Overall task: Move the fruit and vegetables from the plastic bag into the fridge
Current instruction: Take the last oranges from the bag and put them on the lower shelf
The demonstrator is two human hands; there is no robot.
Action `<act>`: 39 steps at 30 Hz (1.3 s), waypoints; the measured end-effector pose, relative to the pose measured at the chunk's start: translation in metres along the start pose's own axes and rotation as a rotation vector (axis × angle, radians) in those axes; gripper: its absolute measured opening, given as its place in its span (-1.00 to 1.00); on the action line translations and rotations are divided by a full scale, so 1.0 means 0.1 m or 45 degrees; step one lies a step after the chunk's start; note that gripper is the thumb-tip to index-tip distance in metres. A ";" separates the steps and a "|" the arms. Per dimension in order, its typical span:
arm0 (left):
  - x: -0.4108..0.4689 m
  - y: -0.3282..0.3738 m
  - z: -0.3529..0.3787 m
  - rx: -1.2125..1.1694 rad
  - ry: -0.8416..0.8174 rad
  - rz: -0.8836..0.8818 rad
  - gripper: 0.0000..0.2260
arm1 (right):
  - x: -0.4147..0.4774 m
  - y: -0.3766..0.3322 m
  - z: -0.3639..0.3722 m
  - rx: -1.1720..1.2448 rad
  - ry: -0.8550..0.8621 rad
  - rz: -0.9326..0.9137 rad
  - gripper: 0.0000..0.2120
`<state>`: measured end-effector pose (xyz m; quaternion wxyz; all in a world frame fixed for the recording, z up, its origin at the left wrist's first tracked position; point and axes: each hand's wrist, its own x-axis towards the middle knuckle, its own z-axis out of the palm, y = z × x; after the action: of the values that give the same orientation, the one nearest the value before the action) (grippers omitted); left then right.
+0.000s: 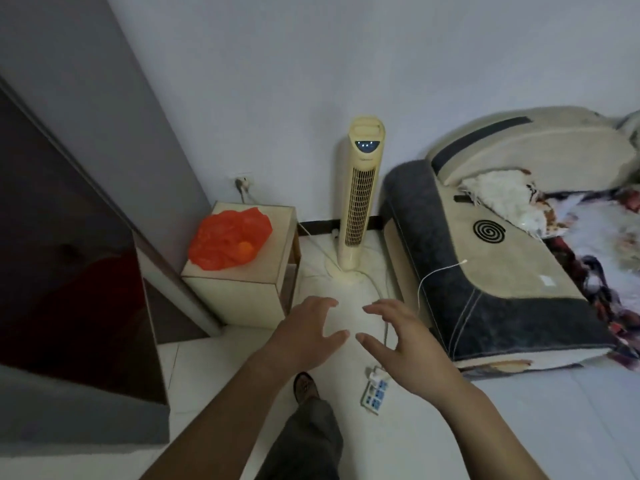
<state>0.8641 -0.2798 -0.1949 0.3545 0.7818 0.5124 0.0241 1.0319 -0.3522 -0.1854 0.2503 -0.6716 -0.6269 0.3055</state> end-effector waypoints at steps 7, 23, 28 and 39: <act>1.15 -0.34 -0.49 -0.077 0.001 -0.124 -0.47 | 1.30 0.17 -0.07 -0.095 -0.102 0.020 -0.62; 2.08 -2.27 -1.61 -0.338 0.163 -0.805 -0.57 | 4.33 -0.25 0.64 -0.230 -0.648 -0.355 -0.60; 2.34 -2.64 -1.71 -0.347 0.402 -0.898 -0.62 | 5.27 -0.35 1.23 -0.215 -0.883 -0.533 -0.63; 3.29 -3.39 -1.34 -0.518 0.501 -1.137 -0.52 | 6.65 -0.09 2.90 -0.382 -1.352 -0.779 -0.59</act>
<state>0.7005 0.1358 -0.3980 0.3719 0.3835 0.8374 0.1159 0.8341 0.2967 -0.4427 -0.1160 -0.2464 -0.8654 0.4206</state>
